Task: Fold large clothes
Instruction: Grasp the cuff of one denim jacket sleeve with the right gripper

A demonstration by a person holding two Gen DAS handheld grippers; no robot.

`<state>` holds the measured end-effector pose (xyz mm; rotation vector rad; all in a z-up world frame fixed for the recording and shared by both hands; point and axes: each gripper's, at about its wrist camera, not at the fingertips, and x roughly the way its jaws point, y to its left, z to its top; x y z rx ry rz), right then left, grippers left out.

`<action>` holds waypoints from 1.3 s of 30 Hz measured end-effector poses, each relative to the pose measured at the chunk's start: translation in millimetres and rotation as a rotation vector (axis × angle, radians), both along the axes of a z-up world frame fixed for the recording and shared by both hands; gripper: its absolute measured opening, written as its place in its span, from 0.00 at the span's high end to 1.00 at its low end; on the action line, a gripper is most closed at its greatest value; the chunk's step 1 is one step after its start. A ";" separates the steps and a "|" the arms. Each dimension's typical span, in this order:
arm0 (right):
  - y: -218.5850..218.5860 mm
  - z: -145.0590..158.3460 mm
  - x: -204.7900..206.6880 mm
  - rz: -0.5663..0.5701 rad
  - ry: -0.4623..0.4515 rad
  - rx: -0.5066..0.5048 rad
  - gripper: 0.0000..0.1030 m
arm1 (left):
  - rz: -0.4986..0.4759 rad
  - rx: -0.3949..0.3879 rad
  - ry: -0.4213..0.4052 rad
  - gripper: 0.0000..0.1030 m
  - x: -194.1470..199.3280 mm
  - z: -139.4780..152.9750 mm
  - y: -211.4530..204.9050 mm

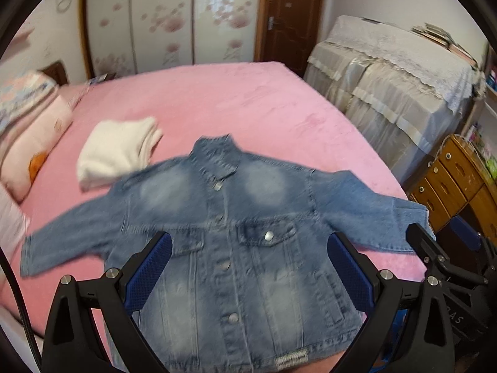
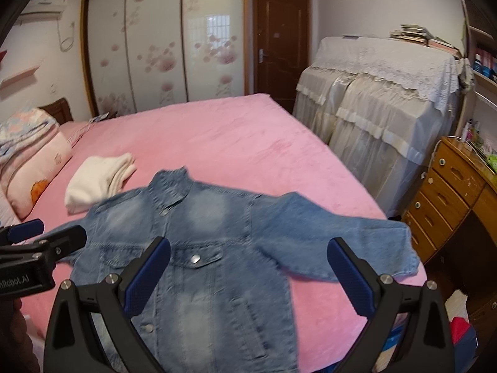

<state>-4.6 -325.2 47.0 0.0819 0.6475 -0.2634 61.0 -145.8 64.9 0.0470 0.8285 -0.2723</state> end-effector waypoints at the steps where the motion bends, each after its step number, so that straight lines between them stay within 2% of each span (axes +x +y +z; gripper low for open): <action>1: -6.1 1.3 0.2 -0.011 -0.009 -0.003 0.02 | -0.010 0.021 -0.022 0.03 3.8 3.2 -12.3; 7: -60.5 4.1 1.1 -0.111 -0.055 0.010 0.02 | -0.054 0.080 -0.122 0.03 25.6 13.2 -69.3; 12: -121.6 -9.6 5.0 -0.249 -0.051 0.072 0.02 | -0.110 0.099 -0.122 0.03 51.1 7.2 -117.7; 15: -164.4 -26.8 8.3 -0.347 -0.028 0.119 0.08 | -0.137 0.105 -0.127 0.03 69.7 -6.0 -149.0; 21: -251.7 -81.4 11.8 -0.530 0.044 0.291 0.13 | -0.155 0.092 -0.037 0.03 108.4 -58.0 -195.9; 25: -296.9 -124.6 -2.2 -0.643 0.076 0.440 0.14 | -0.146 0.005 0.036 0.03 125.9 -95.9 -211.5; 27: -315.9 -151.9 -15.4 -0.700 0.092 0.522 0.14 | -0.139 -0.015 0.053 0.03 128.3 -112.5 -215.5; 30: -329.3 -187.2 -26.5 -0.756 0.125 0.592 0.15 | -0.155 0.004 0.048 0.03 126.8 -132.7 -226.9; 33: -334.3 -215.9 -31.8 -0.776 0.145 0.646 0.23 | -0.180 0.039 0.040 0.03 122.2 -148.5 -239.2; 35: -336.8 -233.7 -33.0 -0.793 0.154 0.682 0.28 | -0.201 0.050 0.068 0.03 121.2 -156.9 -246.3; 39: -343.6 -243.0 -31.4 -0.821 0.091 0.694 0.28 | -0.233 0.027 0.113 0.03 119.2 -162.3 -249.5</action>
